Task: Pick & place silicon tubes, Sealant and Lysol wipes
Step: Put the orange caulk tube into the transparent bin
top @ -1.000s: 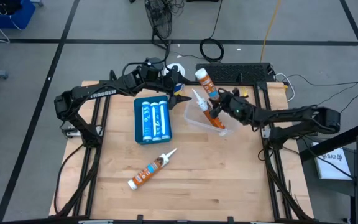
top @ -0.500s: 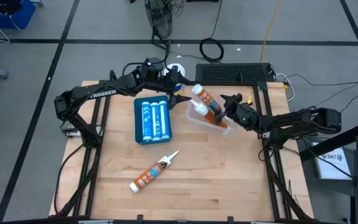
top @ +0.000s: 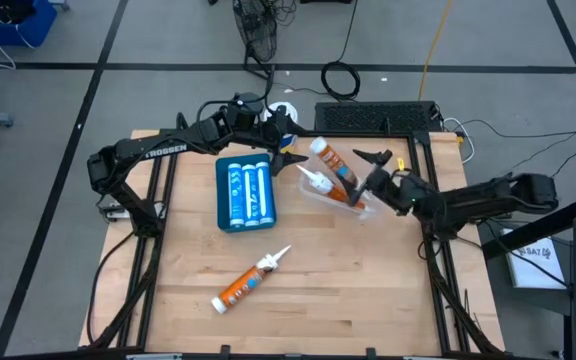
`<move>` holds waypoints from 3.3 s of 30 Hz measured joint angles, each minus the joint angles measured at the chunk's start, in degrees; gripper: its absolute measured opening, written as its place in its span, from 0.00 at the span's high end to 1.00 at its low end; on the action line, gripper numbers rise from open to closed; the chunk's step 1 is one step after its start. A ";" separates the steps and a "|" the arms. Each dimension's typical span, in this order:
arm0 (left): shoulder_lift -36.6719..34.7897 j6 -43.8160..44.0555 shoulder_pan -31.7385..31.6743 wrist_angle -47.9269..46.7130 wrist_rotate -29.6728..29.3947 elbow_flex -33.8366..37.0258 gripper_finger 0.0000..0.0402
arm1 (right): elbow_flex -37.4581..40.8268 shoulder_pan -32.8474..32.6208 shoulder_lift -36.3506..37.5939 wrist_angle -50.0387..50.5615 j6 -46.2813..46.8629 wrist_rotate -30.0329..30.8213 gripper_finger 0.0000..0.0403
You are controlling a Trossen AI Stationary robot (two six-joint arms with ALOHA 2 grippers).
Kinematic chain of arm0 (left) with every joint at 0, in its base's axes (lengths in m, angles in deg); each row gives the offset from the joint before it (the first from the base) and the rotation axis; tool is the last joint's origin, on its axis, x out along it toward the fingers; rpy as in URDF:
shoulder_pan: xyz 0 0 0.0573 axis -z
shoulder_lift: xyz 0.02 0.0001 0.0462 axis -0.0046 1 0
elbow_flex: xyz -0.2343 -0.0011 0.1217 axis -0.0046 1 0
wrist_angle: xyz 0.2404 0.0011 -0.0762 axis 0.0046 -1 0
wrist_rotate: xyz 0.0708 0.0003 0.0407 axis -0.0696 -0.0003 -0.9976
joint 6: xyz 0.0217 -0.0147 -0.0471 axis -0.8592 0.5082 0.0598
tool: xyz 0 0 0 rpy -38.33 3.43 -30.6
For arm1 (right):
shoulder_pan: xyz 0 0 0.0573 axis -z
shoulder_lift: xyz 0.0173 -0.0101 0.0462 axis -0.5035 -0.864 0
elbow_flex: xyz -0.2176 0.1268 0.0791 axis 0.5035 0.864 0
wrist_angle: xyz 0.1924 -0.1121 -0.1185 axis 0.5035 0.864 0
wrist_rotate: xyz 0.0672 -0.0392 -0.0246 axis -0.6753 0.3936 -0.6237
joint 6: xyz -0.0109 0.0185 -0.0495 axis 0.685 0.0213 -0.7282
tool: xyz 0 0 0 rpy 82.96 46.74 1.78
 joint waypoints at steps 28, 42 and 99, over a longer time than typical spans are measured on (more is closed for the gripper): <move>-0.83 25.75 37.41 -40.43 -34.18 -0.02 0.13 | -0.01 -3.24 2.99 3.78 -6.87 0.21 0.07; 6.45 57.37 51.32 -40.48 -38.21 -0.04 0.13 | -0.01 -4.95 3.01 2.38 -4.83 0.25 0.07; 16.59 72.25 67.66 -35.62 -55.44 0.17 0.44 | 0.04 -6.02 2.99 5.92 1.24 0.30 0.07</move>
